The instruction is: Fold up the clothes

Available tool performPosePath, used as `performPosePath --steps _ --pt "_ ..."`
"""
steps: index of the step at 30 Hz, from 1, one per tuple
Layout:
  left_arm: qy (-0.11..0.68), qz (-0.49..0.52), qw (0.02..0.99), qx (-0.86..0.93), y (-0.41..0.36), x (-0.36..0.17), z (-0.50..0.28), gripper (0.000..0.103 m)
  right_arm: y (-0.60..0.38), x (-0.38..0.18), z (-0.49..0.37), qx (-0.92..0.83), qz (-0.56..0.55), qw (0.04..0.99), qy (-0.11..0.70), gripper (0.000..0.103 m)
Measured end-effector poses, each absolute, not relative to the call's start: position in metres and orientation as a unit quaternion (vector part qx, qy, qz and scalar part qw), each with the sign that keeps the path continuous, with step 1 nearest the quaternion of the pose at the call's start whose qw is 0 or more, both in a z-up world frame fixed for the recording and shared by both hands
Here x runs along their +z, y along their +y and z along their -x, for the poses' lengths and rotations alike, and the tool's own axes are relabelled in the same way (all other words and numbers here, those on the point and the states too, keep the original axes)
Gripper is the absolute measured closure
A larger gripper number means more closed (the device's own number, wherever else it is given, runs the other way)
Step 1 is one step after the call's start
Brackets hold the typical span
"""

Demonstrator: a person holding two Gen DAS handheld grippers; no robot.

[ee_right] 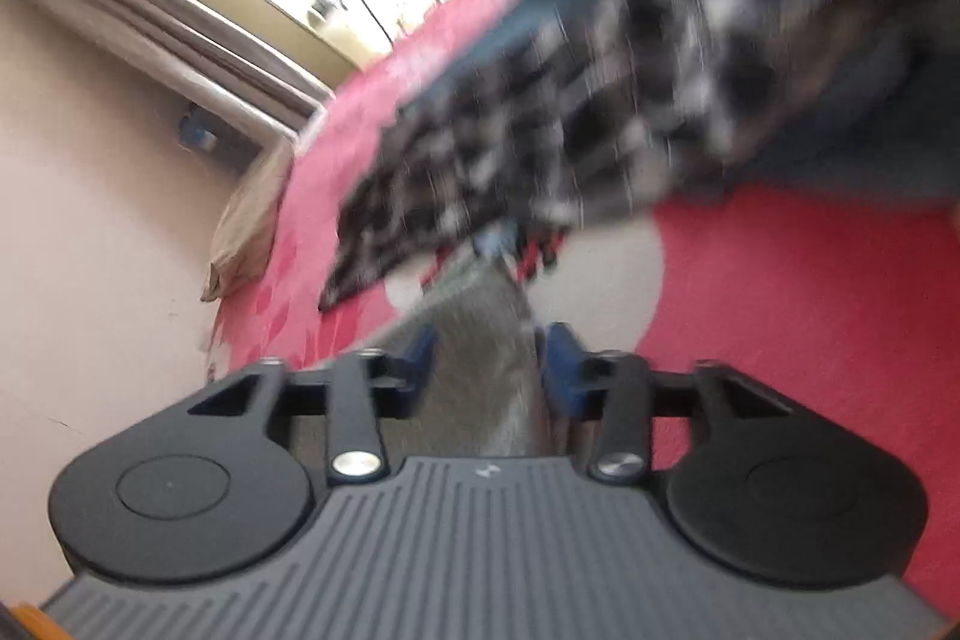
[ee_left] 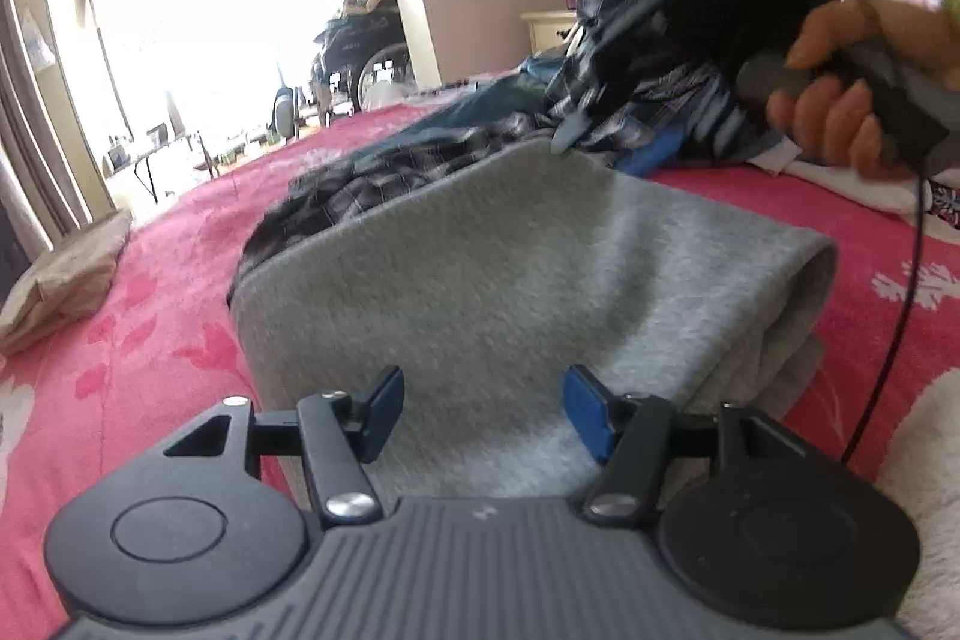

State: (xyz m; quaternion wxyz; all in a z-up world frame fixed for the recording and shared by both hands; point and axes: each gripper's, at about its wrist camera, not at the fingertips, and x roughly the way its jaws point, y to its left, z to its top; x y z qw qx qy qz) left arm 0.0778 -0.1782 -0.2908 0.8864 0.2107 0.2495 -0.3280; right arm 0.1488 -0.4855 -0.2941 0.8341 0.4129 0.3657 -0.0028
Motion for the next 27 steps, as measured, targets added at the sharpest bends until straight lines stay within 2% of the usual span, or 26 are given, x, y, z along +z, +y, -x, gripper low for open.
performPosePath --steps 2,5,6,7,8,10,18,22,27 --pt "0.247 -0.211 0.887 -0.328 -0.177 -0.294 -0.078 0.039 -0.486 -0.314 -0.156 0.010 -0.444 0.808 0.387 0.041" --pt "0.270 -0.184 0.888 -0.324 -0.175 -0.300 -0.083 0.039 -0.482 -0.339 -0.161 0.025 -0.474 0.783 0.401 0.035" --pt "0.281 -0.170 0.889 -0.320 -0.174 -0.300 -0.086 0.039 -0.481 -0.339 -0.162 0.028 -0.466 0.790 0.398 0.038" --pt "0.286 -0.164 0.890 -0.316 -0.175 -0.300 -0.086 0.039 -0.478 -0.334 -0.163 0.039 -0.453 0.799 0.394 0.057" --pt "0.282 -0.166 0.892 -0.311 -0.175 -0.300 -0.084 0.039 -0.476 -0.329 -0.165 0.051 -0.440 0.808 0.390 0.069" --pt "0.275 -0.171 0.896 -0.303 -0.177 -0.302 -0.082 0.041 -0.471 -0.321 -0.168 0.067 -0.424 0.817 0.384 0.074" --pt "0.251 -0.194 0.903 -0.289 -0.186 -0.309 -0.074 0.041 -0.468 -0.312 -0.177 0.076 -0.386 0.839 0.377 0.074" --pt "0.244 -0.201 0.904 -0.287 -0.188 -0.311 -0.071 0.041 -0.476 -0.301 -0.171 0.071 -0.378 0.840 0.383 0.067" --pt "0.239 -0.204 0.906 -0.283 -0.189 -0.312 -0.070 0.039 -0.468 -0.259 -0.165 0.081 -0.298 0.884 0.351 0.069"
